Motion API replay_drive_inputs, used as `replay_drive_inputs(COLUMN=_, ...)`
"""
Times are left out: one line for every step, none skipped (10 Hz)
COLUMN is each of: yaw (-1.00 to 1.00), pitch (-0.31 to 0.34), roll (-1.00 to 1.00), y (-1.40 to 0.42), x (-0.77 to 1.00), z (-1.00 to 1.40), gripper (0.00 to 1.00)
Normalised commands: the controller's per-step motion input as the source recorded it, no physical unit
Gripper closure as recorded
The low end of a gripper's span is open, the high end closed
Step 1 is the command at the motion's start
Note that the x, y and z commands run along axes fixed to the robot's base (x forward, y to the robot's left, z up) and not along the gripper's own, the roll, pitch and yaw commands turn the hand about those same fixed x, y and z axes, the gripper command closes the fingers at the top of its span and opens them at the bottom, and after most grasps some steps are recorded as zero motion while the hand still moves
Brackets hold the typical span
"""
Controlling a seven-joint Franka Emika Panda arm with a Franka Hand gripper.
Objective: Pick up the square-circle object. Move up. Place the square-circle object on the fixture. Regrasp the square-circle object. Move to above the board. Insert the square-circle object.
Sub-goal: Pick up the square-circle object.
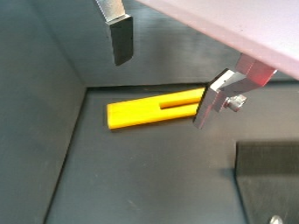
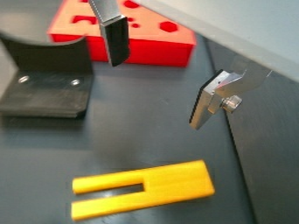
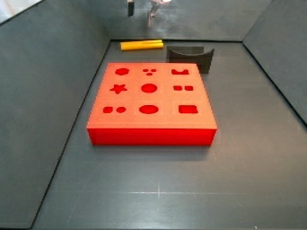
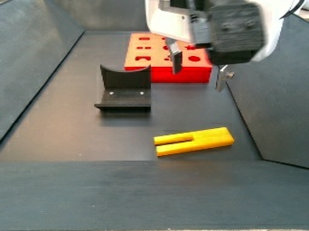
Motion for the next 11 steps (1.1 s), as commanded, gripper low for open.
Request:
replay_drive_inputs(yaw=-1.0, pitch=0.0, roll=0.0, y=0.0, x=0.0, z=-0.17, gripper=0.0)
replay_drive_inputs(yaw=-1.0, pitch=-0.016, roll=0.0, y=0.0, x=0.0, z=-0.13, gripper=0.0)
replay_drive_inputs(yaw=-0.68, pitch=-0.116, roll=-0.01, y=0.26, x=0.0, z=-0.2, gripper=0.0)
replay_drive_inputs(yaw=-0.35, pitch=-0.209, roll=-0.04, y=0.53, x=-0.01, z=-0.44, gripper=0.0)
replay_drive_inputs(yaw=-0.16, pitch=-0.18, roll=-0.05, y=0.74, x=0.0, z=-0.73, gripper=0.0)
replay_drive_inputs(yaw=-0.23, pitch=-0.107, roll=-0.03, y=0.69, x=0.13, z=-0.82, gripper=0.0)
replay_drive_inputs(yaw=-0.57, pitch=-0.05, roll=0.01, y=0.22, x=0.46, z=-0.61, gripper=0.0)
replay_drive_inputs(yaw=-0.67, pitch=-0.056, roll=0.02, y=0.1, x=0.48, z=-0.56, gripper=0.0)
replay_drive_inputs(yaw=-0.59, pitch=-0.154, roll=-0.02, y=0.17, x=0.5, z=-0.46, gripper=0.0)
replay_drive_inputs(yaw=-0.53, pitch=-0.293, roll=-0.13, y=0.21, x=0.39, z=-0.42, gripper=0.0)
replay_drive_inputs(yaw=-0.49, pitch=-0.276, roll=-0.22, y=0.22, x=0.23, z=-0.39, gripper=0.0)
